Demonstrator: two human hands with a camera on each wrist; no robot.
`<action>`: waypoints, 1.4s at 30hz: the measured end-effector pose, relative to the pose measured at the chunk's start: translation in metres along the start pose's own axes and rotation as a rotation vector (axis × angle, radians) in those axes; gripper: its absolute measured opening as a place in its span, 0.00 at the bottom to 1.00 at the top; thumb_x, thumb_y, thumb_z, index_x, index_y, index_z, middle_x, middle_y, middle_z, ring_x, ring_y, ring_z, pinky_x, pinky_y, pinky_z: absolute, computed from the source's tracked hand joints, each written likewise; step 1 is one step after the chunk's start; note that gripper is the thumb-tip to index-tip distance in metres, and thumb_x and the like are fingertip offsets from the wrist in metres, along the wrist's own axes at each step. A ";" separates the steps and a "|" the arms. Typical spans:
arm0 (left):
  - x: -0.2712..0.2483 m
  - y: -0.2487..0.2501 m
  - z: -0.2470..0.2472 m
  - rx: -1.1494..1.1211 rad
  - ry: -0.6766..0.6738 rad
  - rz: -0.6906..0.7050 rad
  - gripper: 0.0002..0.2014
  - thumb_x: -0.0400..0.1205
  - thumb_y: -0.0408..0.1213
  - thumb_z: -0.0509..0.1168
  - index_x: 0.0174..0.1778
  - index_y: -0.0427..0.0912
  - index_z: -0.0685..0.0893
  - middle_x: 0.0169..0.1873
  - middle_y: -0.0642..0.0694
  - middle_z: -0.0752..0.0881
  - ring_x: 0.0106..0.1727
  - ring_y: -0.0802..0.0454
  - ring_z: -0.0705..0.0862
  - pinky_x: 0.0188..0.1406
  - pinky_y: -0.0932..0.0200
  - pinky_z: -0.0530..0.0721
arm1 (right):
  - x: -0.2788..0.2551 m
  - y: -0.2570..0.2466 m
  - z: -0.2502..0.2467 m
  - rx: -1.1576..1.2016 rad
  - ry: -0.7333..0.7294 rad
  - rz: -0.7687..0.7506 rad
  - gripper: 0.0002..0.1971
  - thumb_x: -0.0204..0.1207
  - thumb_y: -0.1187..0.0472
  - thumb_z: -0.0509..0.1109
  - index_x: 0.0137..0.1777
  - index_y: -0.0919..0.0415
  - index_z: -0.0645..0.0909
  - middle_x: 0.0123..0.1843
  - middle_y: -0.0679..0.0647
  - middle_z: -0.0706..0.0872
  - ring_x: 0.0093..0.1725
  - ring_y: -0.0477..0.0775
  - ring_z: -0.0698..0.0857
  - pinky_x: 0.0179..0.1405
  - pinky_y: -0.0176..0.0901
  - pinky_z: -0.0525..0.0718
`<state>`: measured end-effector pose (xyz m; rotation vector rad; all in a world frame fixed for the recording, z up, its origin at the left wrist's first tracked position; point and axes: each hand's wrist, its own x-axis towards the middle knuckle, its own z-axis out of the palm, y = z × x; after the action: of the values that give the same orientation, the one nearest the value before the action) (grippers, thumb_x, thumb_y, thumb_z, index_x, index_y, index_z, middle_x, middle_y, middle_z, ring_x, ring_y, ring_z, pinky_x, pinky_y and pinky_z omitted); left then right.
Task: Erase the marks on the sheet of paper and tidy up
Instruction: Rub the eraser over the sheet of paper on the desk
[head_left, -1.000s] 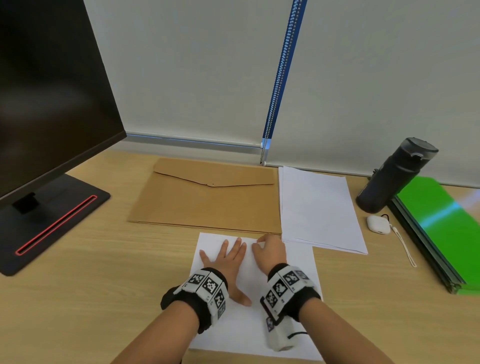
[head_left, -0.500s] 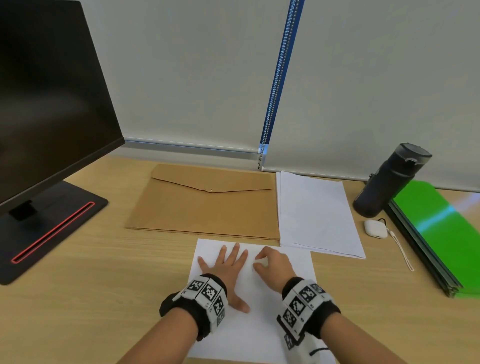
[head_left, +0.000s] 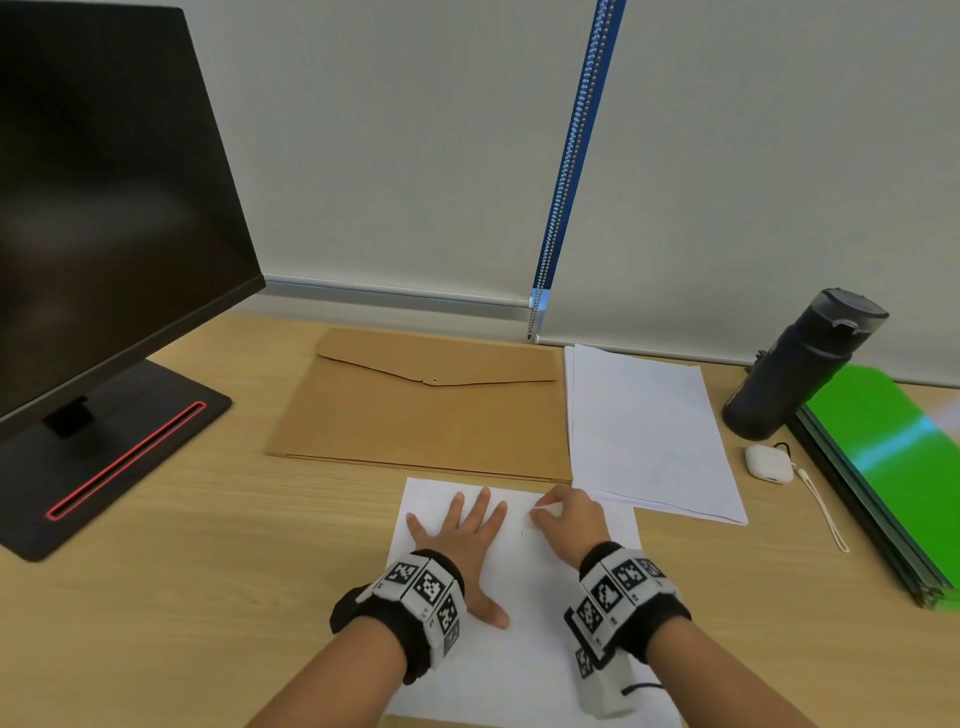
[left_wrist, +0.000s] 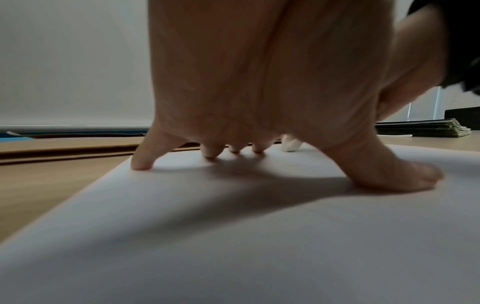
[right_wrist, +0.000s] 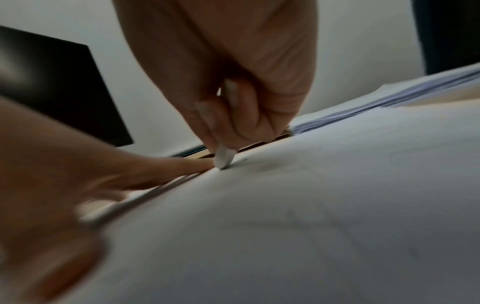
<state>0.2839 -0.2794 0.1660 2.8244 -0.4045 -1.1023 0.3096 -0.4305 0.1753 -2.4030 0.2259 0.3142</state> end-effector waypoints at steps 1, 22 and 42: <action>0.000 0.000 0.000 -0.002 0.001 0.001 0.62 0.69 0.63 0.72 0.80 0.54 0.28 0.79 0.53 0.24 0.81 0.45 0.28 0.69 0.17 0.41 | -0.003 -0.001 0.003 -0.013 -0.008 -0.009 0.10 0.77 0.60 0.66 0.55 0.61 0.80 0.58 0.58 0.85 0.55 0.55 0.82 0.50 0.36 0.74; -0.001 0.000 0.000 -0.012 0.007 0.007 0.61 0.70 0.63 0.72 0.80 0.53 0.28 0.79 0.53 0.25 0.81 0.45 0.28 0.70 0.18 0.41 | -0.006 0.002 -0.007 0.022 -0.072 0.004 0.06 0.75 0.59 0.69 0.50 0.59 0.81 0.53 0.56 0.83 0.55 0.55 0.80 0.50 0.37 0.74; 0.000 -0.001 0.002 -0.006 0.021 -0.009 0.63 0.69 0.64 0.71 0.80 0.48 0.27 0.79 0.54 0.25 0.82 0.47 0.30 0.71 0.18 0.43 | -0.004 -0.001 0.001 0.107 -0.059 0.051 0.06 0.76 0.60 0.68 0.50 0.60 0.83 0.57 0.58 0.85 0.59 0.57 0.81 0.49 0.34 0.71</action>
<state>0.2833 -0.2781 0.1644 2.8330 -0.3861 -1.0732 0.3055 -0.4288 0.1765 -2.2820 0.2703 0.3869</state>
